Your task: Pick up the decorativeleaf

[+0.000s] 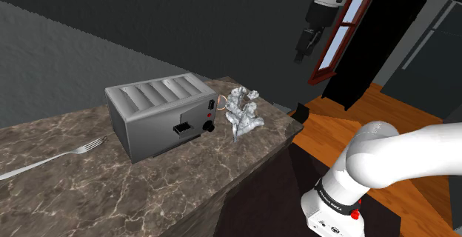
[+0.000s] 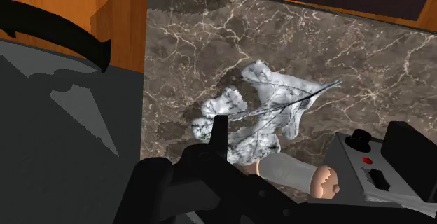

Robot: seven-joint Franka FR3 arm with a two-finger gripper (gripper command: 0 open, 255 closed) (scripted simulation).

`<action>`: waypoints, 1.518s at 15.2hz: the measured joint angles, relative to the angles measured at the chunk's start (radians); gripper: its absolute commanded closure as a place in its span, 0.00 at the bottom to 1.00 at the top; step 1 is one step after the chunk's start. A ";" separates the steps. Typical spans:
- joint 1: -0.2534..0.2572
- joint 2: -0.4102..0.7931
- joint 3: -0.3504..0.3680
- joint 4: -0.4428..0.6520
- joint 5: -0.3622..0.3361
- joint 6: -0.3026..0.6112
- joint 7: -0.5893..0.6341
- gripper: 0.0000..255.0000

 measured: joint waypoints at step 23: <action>0.125 0.529 -0.242 -0.214 0.046 0.550 -0.487 0.00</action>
